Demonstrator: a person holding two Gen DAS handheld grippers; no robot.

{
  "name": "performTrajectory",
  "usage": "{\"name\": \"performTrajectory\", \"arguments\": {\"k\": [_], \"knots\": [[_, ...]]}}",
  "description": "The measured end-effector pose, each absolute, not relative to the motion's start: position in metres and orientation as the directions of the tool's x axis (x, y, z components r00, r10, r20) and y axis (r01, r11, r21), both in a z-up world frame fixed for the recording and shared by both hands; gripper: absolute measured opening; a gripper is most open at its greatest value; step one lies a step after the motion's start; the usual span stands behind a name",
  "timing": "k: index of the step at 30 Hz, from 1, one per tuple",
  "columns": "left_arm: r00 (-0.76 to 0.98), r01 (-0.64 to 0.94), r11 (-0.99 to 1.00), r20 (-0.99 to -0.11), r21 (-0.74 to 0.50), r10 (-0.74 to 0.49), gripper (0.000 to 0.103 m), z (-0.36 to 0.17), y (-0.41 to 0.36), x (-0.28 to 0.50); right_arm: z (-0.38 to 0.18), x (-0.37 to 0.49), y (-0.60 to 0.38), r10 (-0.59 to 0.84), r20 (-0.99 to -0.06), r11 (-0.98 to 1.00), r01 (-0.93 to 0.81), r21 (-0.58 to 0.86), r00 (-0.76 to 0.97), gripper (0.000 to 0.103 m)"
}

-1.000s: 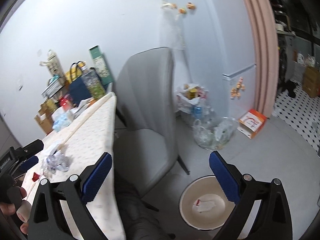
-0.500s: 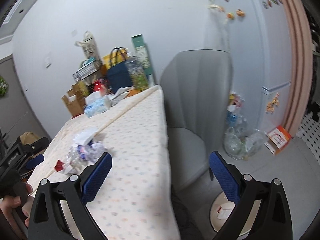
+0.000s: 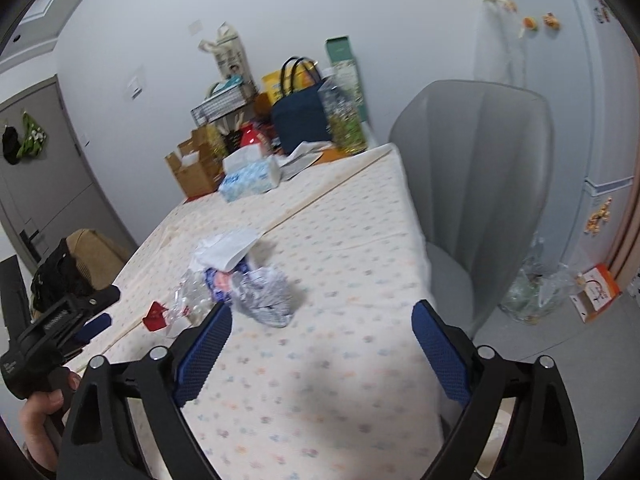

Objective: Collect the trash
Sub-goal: 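Grasp a white paper with the left gripper while the right grasps the crumpled printed paper ball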

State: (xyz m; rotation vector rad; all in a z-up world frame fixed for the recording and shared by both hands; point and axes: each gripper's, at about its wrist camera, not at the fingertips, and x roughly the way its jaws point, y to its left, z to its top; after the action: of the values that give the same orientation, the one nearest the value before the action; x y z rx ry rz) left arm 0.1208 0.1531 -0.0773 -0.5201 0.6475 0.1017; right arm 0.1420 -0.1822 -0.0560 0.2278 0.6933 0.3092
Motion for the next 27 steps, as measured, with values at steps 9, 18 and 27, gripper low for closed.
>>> {"name": "performTrajectory", "arguments": {"k": [9,18,27], "knots": [[0.754,-0.316,0.825,-0.651,-0.468,-0.081,0.031,-0.12,0.162,0.137,-0.08,0.166,-0.137,0.403,-0.639,0.915,-0.27,0.3,0.655,0.076],[0.733,-0.365,0.791,-0.675,-0.492,-0.081,0.002,-0.141,0.169,0.147,-0.095,0.194,-0.101,0.423,-0.671,0.906,-0.31,0.29,0.609,0.078],[0.759,-0.398,0.786,-0.651,-0.474,-0.008,0.002,-0.124,0.186,0.132,-0.111,0.223,-0.075,0.375,-0.709,0.925,-0.294,0.242,0.597,0.088]]}}
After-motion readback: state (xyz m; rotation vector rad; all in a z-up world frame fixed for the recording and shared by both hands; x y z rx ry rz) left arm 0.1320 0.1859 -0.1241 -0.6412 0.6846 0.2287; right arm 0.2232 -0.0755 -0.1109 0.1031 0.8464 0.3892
